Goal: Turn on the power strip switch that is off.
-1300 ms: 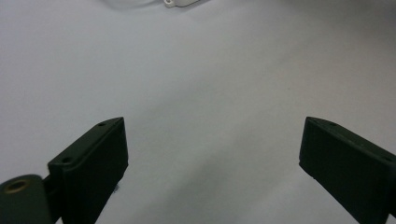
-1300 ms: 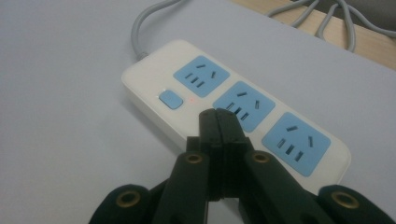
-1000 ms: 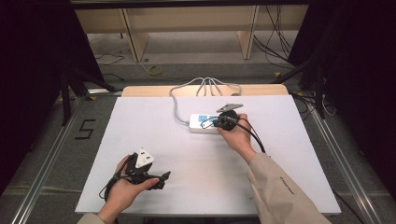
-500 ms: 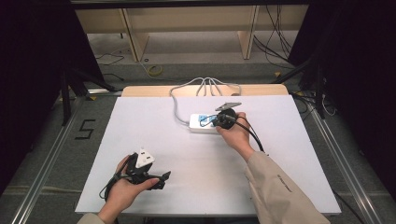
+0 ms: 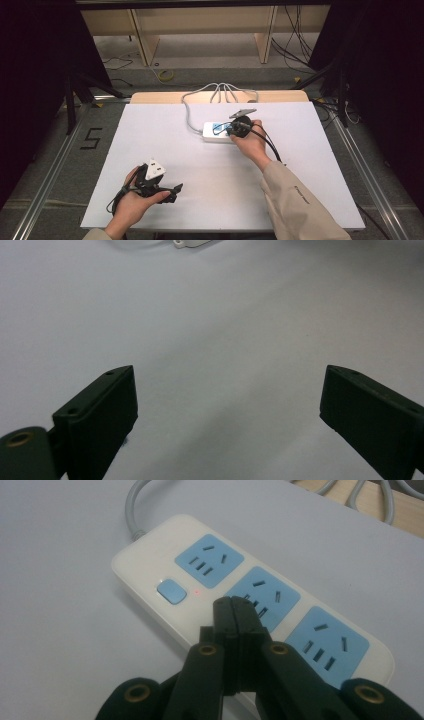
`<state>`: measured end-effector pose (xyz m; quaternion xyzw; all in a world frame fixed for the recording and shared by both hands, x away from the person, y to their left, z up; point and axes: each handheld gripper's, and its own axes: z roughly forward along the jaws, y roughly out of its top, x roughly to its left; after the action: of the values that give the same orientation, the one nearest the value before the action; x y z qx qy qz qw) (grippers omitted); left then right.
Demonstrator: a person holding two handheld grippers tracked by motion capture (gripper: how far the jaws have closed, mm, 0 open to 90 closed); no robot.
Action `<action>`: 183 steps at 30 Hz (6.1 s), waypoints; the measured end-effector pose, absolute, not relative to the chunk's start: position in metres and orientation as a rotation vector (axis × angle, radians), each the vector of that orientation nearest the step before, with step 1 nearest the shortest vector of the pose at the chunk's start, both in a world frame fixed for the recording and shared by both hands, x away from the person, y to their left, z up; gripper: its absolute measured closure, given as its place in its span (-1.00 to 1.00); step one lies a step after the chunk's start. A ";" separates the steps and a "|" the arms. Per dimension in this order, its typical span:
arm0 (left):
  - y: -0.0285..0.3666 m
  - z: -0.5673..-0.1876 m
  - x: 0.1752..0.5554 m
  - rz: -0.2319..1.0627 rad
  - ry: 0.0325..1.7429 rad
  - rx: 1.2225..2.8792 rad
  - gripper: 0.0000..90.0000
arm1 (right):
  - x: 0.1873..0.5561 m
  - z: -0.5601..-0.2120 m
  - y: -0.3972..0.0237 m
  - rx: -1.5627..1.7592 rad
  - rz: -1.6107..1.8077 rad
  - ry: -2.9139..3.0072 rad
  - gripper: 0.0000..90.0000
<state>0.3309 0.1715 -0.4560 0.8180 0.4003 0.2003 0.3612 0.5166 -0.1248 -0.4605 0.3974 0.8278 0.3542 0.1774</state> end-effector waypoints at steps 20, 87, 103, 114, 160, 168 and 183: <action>0.170 -0.456 0.331 0.518 1.029 2.106 -0.82 | 0.519 -0.459 -0.122 1.109 0.955 2.376 1.00; 0.169 -0.456 0.330 0.521 1.025 2.112 -0.82 | 0.524 -0.454 -0.113 1.149 0.850 2.416 1.00; 0.169 -0.456 0.330 0.521 1.025 2.113 -0.82 | 0.524 -0.454 -0.111 1.141 0.820 2.413 1.00; 0.169 -0.456 0.330 0.518 1.026 2.112 -0.82 | 0.524 -0.452 -0.110 1.128 0.763 2.429 1.00; 0.169 -0.456 0.330 0.517 1.027 2.109 -0.81 | 0.524 -0.453 -0.113 1.129 0.788 2.430 1.00; 0.169 -0.456 0.330 0.516 1.027 2.111 -0.81 | 0.524 -0.453 -0.113 1.128 0.792 2.428 1.00; 0.169 -0.456 0.330 0.517 1.028 2.111 -0.81 | 0.525 -0.453 -0.113 1.125 0.799 2.424 1.00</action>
<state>0.3304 0.1694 -0.4562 0.8190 0.3988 0.2006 0.3605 0.5246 -0.1132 -0.4535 0.3969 0.8557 0.2822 0.1752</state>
